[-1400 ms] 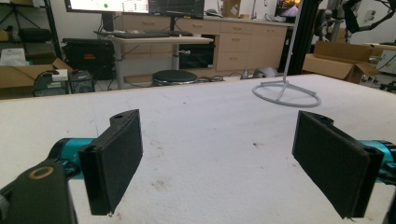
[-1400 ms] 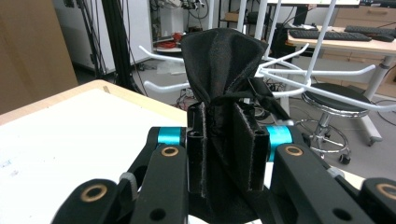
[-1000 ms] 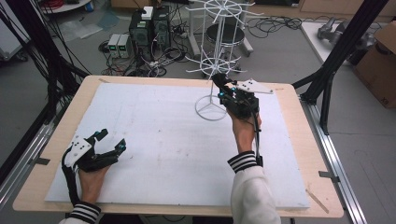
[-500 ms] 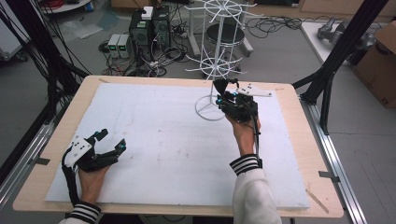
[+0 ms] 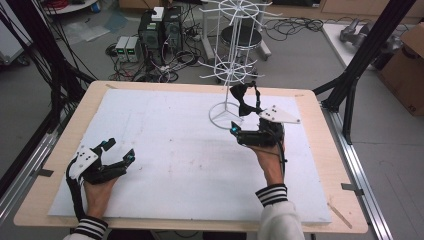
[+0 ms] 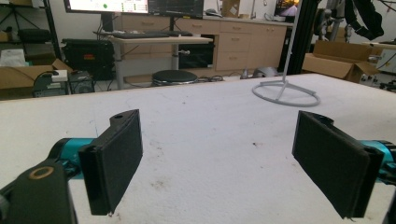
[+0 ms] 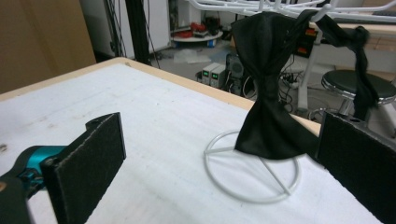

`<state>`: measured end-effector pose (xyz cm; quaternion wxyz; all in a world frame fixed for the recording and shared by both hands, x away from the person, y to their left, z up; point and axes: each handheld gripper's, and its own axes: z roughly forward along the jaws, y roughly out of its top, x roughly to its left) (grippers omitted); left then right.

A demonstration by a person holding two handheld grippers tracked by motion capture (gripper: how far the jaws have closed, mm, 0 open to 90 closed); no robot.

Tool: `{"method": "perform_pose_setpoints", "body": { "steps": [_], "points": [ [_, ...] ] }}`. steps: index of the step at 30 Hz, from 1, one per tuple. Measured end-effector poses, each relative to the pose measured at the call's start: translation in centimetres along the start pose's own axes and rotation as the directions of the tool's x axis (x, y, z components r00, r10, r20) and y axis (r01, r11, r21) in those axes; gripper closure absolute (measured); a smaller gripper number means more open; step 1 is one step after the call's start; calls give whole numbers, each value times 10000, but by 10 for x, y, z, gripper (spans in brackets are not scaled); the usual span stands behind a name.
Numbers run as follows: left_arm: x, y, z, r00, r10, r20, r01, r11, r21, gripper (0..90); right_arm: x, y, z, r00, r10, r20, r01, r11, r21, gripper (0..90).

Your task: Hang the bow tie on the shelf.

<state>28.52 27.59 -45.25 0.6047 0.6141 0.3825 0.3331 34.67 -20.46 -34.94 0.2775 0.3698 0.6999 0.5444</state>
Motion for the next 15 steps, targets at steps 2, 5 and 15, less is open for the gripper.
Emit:
{"method": "perform_pose_setpoints", "body": {
  "steps": [2, 5, 15],
  "points": [
    [0, 0, 0, 10000, -10, -3, 10, 10000, 5, 165, 0, -7, -9, 10000, -42, -53, 42, 9999, -128, 5],
    [0, 0, 0, 10000, -9, -3, 9, 10000, 13, 165, -1, -20, -22, 10000, -65, -44, 64, 9998, -169, 5],
    [0, 0, 1, 10000, 8, -46, -8, 10000, 18, 164, -17, -77, -62, 9972, 271, 701, -227, 9978, -628, 5]
  ]
}}
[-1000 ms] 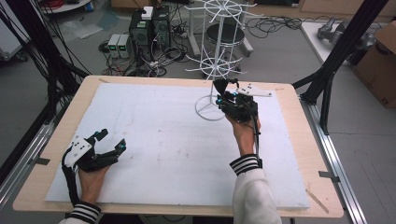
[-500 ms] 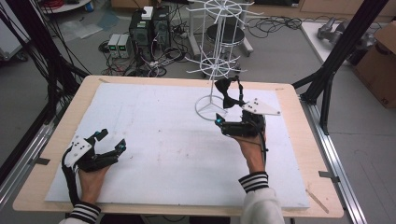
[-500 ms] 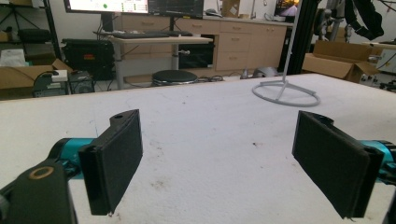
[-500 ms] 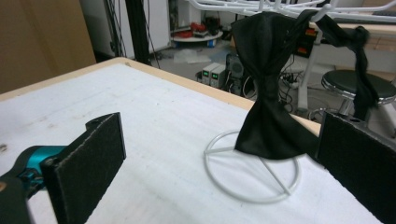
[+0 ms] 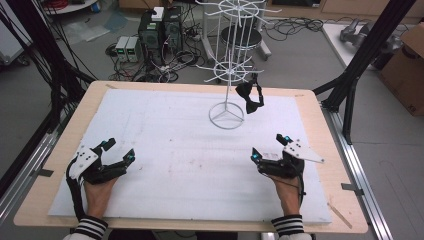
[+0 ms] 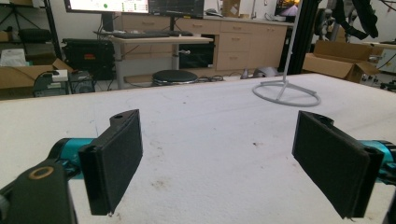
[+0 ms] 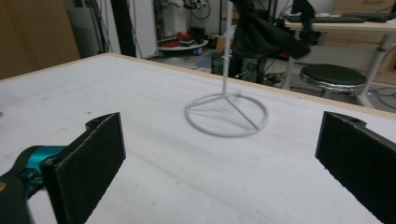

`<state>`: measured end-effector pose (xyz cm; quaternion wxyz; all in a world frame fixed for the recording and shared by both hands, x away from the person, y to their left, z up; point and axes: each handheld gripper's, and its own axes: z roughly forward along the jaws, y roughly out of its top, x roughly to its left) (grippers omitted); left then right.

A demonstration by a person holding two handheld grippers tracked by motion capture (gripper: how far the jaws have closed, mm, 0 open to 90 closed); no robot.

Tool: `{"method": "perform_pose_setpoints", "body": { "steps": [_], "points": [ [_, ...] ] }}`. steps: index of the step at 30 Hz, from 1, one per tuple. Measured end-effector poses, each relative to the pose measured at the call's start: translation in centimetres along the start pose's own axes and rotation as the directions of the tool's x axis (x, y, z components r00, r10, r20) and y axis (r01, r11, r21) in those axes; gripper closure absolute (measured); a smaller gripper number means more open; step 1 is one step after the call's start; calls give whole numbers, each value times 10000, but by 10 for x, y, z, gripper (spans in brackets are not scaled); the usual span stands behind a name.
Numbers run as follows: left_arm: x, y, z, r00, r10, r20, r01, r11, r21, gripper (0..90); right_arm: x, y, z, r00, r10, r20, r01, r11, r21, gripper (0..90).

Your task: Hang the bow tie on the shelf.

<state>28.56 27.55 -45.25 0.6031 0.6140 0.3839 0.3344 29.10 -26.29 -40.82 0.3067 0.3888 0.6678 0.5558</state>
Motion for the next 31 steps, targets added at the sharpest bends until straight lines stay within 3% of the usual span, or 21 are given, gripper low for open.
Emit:
{"method": "perform_pose_setpoints", "body": {
  "steps": [8, 18, 22, 27, 31],
  "points": [
    [0, 0, 0, 10000, 3, -3, -3, 10000, -1, 165, -9, -27, -10, 9982, 284, 535, -280, 9996, -79, 5],
    [0, 0, 0, 10000, 1, -9, -1, 10000, 5, 165, -11, -44, -12, 9957, 427, 824, -411, 9989, -221, 5],
    [0, 0, 0, 10000, -15, -23, 15, 10000, -3, 165, -9, -44, -12, 9957, 309, 878, -287, 9992, -269, 5],
    [0, 0, 0, 10000, -86, -22, 86, 10000, -10, 165, -5, -46, -12, 9949, -205, 991, 240, 9991, -345, 6],
    [0, 0, -1, 10000, -23, -22, 23, 10000, -22, 164, -6, -46, -13, 9950, -63, 1001, 106, 9990, -430, 6]
  ]
}}
